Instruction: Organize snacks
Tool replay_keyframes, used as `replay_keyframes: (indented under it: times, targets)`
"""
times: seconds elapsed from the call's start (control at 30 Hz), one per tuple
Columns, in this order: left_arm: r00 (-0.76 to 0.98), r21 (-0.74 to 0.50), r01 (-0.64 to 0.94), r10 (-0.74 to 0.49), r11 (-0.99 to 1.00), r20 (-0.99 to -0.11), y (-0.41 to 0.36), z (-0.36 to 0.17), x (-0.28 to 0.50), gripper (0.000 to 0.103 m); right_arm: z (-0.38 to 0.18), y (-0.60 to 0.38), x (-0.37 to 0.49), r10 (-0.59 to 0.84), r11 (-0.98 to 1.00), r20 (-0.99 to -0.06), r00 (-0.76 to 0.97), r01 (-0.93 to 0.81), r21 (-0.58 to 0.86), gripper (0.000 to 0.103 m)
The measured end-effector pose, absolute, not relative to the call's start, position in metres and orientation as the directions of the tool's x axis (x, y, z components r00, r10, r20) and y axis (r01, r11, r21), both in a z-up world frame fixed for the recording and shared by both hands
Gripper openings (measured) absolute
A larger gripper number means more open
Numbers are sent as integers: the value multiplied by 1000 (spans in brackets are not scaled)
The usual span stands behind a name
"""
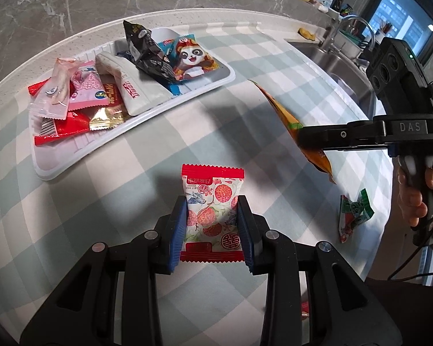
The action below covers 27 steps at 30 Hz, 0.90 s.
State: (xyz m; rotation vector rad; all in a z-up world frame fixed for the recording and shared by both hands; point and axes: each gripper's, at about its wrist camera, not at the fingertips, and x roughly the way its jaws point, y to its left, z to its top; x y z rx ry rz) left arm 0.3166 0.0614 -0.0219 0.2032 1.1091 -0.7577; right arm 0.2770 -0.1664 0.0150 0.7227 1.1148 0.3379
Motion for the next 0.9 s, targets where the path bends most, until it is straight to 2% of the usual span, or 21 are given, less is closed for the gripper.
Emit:
replay_keyframes:
  times: [0.9]
  targets:
    - [298,-197,612,-455,766,-839,76,3,353,31,37,-147,321,628,713,-660,412,34,700,27]
